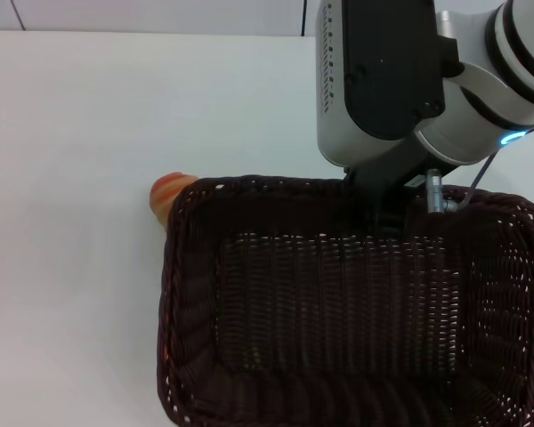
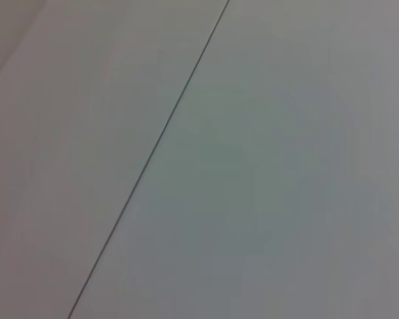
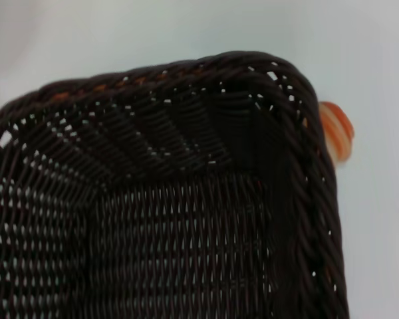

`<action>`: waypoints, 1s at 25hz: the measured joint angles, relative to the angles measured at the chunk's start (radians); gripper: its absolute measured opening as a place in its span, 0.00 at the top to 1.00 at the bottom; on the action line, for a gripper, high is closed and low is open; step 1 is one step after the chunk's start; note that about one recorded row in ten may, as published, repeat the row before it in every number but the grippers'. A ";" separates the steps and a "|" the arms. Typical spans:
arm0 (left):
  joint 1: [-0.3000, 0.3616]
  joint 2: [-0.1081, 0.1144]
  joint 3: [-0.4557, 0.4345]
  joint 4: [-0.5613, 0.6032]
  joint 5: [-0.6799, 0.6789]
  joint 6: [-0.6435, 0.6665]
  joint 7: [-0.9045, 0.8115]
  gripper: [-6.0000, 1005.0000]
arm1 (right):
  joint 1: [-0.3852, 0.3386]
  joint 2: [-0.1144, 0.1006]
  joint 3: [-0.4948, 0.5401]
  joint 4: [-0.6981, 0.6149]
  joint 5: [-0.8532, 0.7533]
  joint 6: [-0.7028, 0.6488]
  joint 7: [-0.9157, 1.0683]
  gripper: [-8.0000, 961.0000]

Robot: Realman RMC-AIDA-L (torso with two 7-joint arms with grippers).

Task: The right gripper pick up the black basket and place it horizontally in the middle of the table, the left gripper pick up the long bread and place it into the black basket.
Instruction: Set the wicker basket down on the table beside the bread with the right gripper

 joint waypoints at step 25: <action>-0.002 -0.008 0.000 0.002 0.000 0.008 -0.005 0.17 | 0.060 0.010 -0.066 0.063 -0.091 -0.040 -0.015 0.66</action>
